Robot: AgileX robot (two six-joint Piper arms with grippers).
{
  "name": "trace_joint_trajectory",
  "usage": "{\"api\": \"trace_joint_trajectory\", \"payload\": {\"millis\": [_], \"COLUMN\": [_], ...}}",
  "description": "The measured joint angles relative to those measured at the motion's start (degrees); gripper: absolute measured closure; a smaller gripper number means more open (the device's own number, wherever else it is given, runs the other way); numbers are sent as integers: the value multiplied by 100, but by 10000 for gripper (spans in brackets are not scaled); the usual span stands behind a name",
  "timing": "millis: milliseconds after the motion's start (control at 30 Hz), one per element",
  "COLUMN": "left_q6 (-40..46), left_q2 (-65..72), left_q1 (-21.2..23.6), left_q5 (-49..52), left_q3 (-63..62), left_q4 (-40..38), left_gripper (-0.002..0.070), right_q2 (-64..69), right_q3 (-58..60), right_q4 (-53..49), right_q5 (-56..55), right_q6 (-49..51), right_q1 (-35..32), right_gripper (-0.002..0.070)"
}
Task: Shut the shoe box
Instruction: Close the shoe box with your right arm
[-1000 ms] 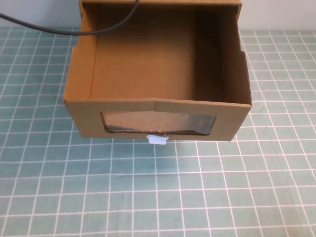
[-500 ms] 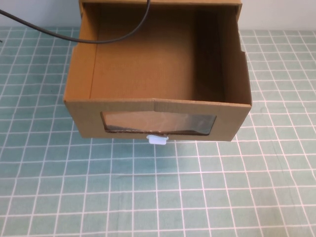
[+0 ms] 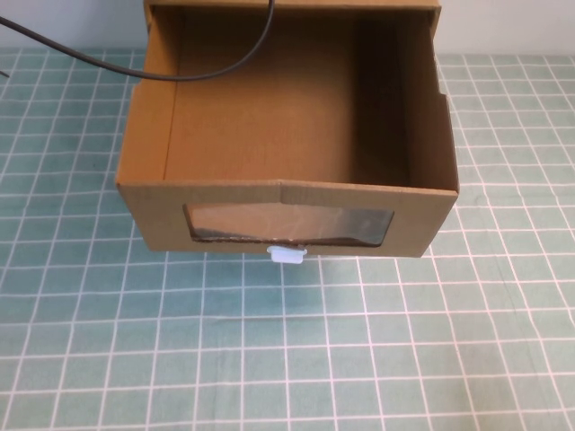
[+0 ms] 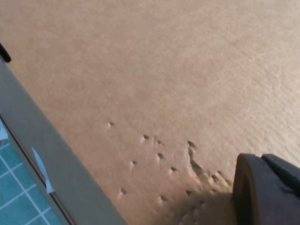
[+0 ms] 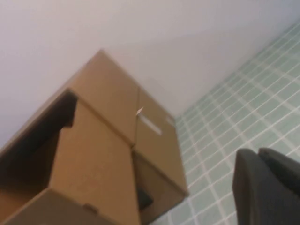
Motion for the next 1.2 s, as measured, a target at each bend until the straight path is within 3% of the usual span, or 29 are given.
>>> {"api": "trace_joint_trajectory", "payload": {"millis": [333,500,633,733,1000,1200], "left_q6": [-50,-50,-50,-50,-60,-72], "left_q2": [0,0,0,0,0,0], "left_q1": [0,0,0,0,0,0], "left_q5": [-9,-9,-9,-9,-9,-9], "left_q3": [-9,-9,-9,-9,-9,-9], "left_q4": [26,26,26,26,26,26], "left_gripper": [680,680,680,680,680,680], "right_q2": [2670,4207,5049,5576,6608,7337], "right_q3": [-3101,-4102,-4703,-5141,-5889,-6208], "right_q4": [-616,-710,-745,-823,-2281,-2847], "right_q5": [4390,5399,5521,5395,3844,3031], "right_q6": [-1034,-1586,-1689,-1668,-271,283], "right_q1": [0,15,479,1194,3992,4581], "right_gripper": [687,687,687,687,687,687]}}
